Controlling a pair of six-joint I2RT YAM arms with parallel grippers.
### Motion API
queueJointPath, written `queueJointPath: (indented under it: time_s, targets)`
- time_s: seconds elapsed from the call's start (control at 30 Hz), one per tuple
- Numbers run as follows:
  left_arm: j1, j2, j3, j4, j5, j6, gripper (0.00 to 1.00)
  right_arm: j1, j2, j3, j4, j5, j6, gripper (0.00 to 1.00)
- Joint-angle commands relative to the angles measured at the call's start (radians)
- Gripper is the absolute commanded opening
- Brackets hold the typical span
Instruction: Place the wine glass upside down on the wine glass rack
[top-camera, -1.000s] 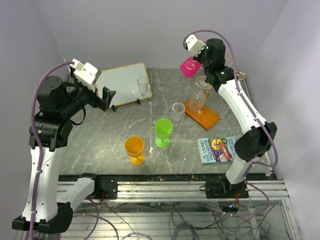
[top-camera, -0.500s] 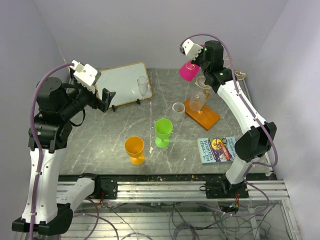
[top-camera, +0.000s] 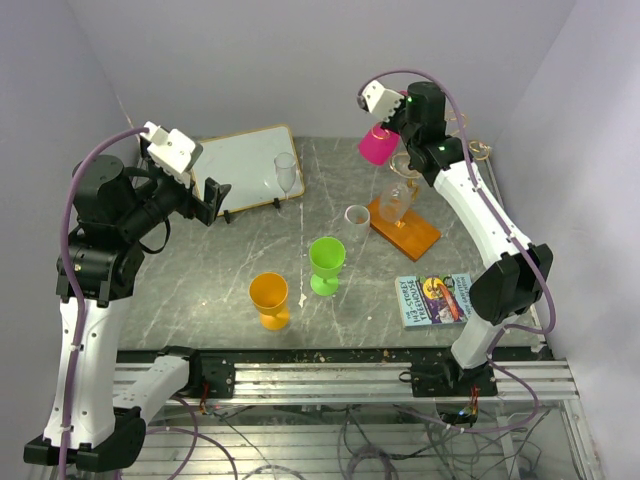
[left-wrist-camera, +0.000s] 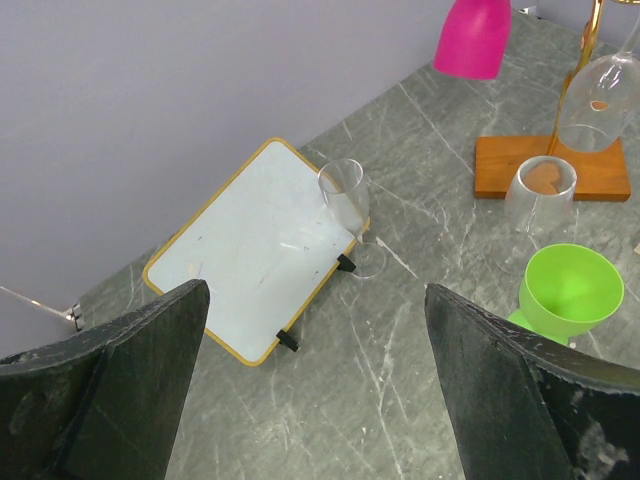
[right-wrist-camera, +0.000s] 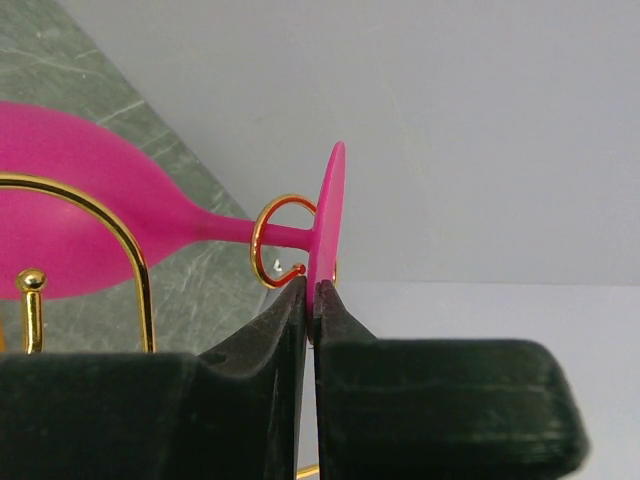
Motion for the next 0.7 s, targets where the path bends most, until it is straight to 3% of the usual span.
queueJointPath:
  time_s: [0.0,0.67]
  targets:
    - [0.008,-0.010,-0.008,0.002,0.014,0.004,1.00,0.015,-0.027,-0.010,0.016,-0.018,0.003,0.06]
    - [0.008,-0.024,-0.019,0.003,0.001,0.010,1.00,0.032,-0.038,-0.018,0.010,-0.029,0.031,0.15]
